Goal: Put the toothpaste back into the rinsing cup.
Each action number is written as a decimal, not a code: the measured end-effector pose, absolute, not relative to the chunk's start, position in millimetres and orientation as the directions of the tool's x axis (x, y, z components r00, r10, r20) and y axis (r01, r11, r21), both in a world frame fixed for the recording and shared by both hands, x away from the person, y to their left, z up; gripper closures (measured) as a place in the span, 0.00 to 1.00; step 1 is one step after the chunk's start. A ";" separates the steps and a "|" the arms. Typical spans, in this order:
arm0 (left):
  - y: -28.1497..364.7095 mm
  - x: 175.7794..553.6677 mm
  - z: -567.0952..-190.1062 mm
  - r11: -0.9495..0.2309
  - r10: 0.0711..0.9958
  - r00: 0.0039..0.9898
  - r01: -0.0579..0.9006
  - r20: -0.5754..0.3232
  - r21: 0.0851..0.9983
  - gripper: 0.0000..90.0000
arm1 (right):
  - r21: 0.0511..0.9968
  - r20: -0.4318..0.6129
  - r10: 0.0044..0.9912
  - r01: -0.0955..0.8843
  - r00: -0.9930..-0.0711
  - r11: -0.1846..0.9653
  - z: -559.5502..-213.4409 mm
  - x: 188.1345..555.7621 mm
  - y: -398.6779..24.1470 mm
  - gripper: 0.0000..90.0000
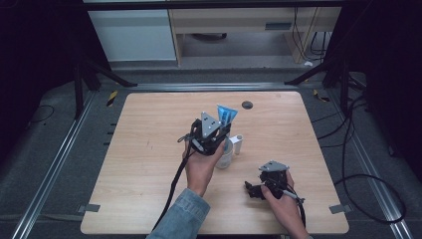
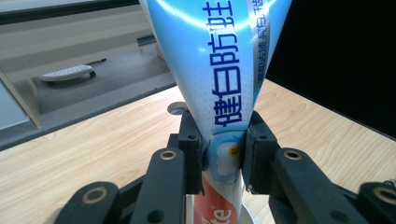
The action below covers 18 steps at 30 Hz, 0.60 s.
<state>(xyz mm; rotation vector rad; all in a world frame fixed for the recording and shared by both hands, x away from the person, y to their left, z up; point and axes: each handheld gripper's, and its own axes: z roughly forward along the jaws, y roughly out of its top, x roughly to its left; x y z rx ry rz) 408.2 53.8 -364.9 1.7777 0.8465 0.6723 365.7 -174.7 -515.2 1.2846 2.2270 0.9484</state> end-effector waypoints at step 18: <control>52.2 412.0 -378.1 -0.244 0.801 0.597 0.256 0.046 0.935 0.80 | 0.724 -0.005 0.867 0.596 -0.499 0.348 -515.1 365.7 -174.8 0.00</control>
